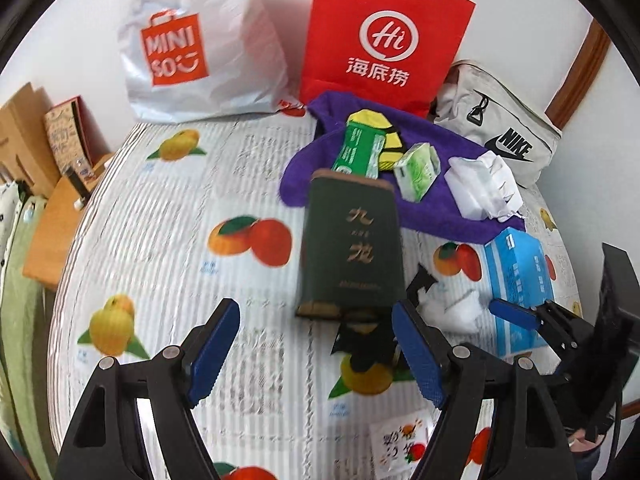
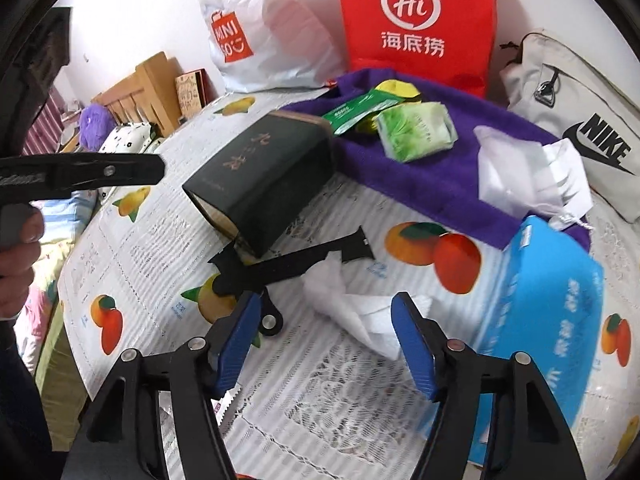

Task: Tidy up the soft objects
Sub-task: 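Grasp the crumpled white tissue with the right tool while the left tool moves toward the black watch strap, then grasp the black watch strap with the left tool while the right tool holds the tissue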

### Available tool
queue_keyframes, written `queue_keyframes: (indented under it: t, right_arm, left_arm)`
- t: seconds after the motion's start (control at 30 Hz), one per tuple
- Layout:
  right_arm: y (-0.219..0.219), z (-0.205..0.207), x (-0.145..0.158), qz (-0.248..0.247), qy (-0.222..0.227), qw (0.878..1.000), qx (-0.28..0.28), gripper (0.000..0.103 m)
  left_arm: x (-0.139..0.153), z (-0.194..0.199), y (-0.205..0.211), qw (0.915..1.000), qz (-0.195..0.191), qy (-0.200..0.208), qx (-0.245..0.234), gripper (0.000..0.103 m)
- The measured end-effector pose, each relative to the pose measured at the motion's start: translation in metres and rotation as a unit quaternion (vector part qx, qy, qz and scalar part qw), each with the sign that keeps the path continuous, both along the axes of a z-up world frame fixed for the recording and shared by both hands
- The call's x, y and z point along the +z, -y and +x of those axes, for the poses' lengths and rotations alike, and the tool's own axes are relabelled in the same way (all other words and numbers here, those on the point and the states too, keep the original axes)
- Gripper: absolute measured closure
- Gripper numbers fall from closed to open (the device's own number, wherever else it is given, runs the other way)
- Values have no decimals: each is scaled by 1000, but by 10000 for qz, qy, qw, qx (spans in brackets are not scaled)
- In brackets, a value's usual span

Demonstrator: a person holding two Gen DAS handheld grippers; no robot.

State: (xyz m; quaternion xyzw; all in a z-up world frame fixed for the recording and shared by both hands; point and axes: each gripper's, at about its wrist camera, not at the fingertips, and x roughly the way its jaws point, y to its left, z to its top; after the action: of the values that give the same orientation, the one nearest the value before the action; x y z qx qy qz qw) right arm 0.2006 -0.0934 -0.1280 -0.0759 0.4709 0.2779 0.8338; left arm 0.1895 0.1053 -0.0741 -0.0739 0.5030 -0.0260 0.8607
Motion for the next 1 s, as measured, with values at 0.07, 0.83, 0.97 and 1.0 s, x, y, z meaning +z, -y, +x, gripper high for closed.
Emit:
queue_keyframes:
  t: [0.07, 0.83, 0.97, 1.0]
  right_arm:
    - [-4, -1, -5, -56, 90, 9999, 14, 39]
    - [20, -12, 22, 75, 487, 9984, -261, 80]
    - [33, -26, 39, 192, 607, 9976, -260, 80]
    - [35, -29, 41, 171, 627, 9976, -248, 80]
  left_arm:
    - [-6, -7, -4, 10000, -12, -35, 19, 26]
    - [-64, -21, 29, 9986, -433, -237, 184, 26]
    - [-75, -15, 37, 9969, -501, -330, 502, 26]
    - [-77, -14, 39, 9965, -504, -372, 559, 26]
